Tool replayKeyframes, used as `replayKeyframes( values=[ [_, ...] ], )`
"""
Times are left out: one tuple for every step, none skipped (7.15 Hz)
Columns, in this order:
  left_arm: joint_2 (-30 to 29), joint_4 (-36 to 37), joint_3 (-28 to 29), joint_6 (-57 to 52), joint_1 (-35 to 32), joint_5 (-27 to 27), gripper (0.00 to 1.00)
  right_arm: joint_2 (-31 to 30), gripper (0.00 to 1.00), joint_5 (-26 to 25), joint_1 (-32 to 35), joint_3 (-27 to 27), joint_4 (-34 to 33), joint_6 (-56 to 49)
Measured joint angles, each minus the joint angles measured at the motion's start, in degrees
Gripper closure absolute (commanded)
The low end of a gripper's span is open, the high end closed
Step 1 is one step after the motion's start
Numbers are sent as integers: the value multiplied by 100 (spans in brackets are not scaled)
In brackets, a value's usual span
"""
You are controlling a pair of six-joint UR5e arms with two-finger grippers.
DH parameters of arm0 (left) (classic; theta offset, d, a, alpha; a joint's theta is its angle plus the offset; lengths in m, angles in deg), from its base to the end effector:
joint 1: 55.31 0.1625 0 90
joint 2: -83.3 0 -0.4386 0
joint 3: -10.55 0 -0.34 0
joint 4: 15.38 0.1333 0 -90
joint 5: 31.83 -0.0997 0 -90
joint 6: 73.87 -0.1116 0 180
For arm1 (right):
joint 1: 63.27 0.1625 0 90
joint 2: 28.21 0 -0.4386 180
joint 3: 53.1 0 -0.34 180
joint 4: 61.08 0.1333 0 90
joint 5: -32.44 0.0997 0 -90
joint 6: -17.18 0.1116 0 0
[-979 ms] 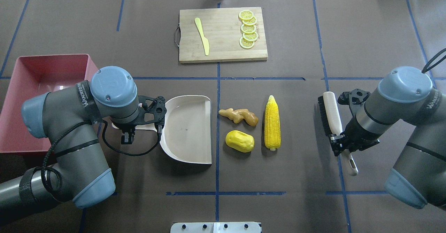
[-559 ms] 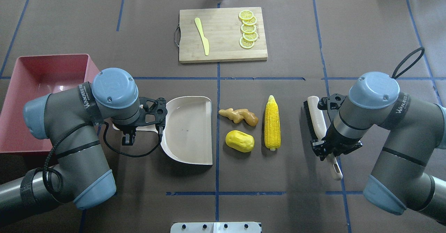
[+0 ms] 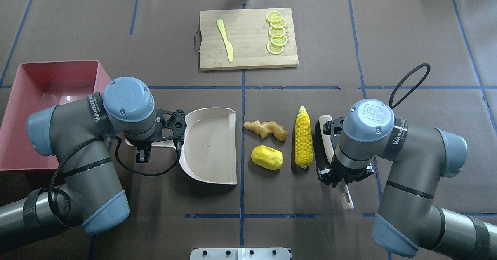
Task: Sweep and dump trash into bin
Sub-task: 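Move the brush with the right gripper behind the corn and pepper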
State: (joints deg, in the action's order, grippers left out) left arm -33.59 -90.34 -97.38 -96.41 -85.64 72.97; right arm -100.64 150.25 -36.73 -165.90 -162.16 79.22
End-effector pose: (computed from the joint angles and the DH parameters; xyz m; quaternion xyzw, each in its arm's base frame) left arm 0.4474 -0.3832 0.3581 0.2019 0.1991 0.6550 0.7004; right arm -0.4349 -0.3080 0.3977 -0.0943 -0.3246 -0.0724 0.9383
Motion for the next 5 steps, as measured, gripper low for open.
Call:
replayKeyframes(
  values=[
    [0,-1,0,-2,0,-1,96,291,100,-49,-81,165,-132,84],
    [0,-1,0,-4,0,-3,96,601,100,-97,-170,370,-227,166],
    [0,-1,0,-2,0,-3,96,800,100,-133,-244,508,-267,202],
    [0,-1,0,1,0,-2,96,958,100,-151,-304,623,-286,217],
    [-1,-1,0,3,1,0,96,1109,100,-161,-352,746,-299,225]
  ],
)
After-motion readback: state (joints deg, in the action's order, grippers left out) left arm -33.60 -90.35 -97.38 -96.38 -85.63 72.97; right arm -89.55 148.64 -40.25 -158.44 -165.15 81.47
